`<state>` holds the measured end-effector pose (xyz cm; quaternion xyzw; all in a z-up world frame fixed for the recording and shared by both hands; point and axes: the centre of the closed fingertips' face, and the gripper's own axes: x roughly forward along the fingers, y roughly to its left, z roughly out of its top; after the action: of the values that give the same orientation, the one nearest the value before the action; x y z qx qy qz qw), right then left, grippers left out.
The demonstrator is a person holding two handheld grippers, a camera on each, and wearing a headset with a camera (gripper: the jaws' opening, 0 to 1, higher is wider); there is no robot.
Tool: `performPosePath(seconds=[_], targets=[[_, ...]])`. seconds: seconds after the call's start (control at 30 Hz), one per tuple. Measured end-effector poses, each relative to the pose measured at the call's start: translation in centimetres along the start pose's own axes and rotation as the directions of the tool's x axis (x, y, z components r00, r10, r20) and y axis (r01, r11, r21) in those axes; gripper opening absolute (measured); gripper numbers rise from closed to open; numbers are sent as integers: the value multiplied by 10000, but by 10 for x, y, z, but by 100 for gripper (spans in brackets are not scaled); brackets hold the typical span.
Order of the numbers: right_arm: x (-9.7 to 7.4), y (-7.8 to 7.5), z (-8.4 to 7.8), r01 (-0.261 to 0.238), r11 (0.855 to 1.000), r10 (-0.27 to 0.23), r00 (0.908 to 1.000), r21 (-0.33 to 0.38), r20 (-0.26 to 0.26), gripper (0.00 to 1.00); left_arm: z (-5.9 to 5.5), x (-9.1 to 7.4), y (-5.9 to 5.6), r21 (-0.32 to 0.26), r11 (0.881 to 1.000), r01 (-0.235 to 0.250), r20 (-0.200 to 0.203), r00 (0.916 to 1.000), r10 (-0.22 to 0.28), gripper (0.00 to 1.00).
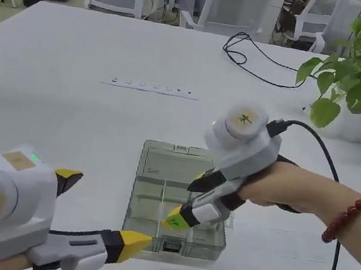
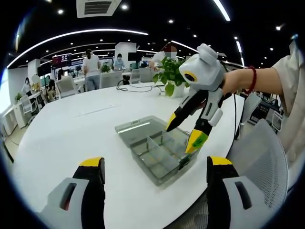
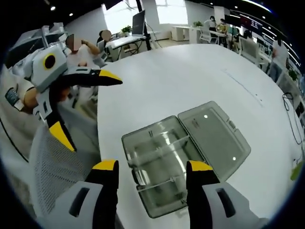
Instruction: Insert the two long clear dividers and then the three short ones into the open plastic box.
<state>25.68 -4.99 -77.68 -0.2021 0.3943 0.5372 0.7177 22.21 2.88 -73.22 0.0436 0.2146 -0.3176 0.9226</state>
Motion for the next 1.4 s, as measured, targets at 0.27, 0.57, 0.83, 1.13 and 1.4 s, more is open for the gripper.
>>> performPosePath(seconds=[0.27,0.57,0.83,1.13,1.4], targets=[[-16,-6,-17,-48,9978,49,10000,-660,3,58,-2,2,1,56,10000,-70,-77,9999,70,89],[-29,-15,-33,-82,9971,82,10000,-763,-10,59,-1,5,-1,126,9999,-60,-79,10000,61,89],[-41,-28,-55,37,9962,-60,9996,-870,-261,58,-3,6,0,120,9998,-147,-143,9998,149,88],[-45,-42,-84,58,9929,-148,9971,-1188,-747,57,-3,5,1,129,9997,-196,-157,9997,198,88],[-44,-55,-108,152,9881,-333,9927,-1531,-1162,54,-7,2,4,61,9996,-286,-257,9993,287,86]])
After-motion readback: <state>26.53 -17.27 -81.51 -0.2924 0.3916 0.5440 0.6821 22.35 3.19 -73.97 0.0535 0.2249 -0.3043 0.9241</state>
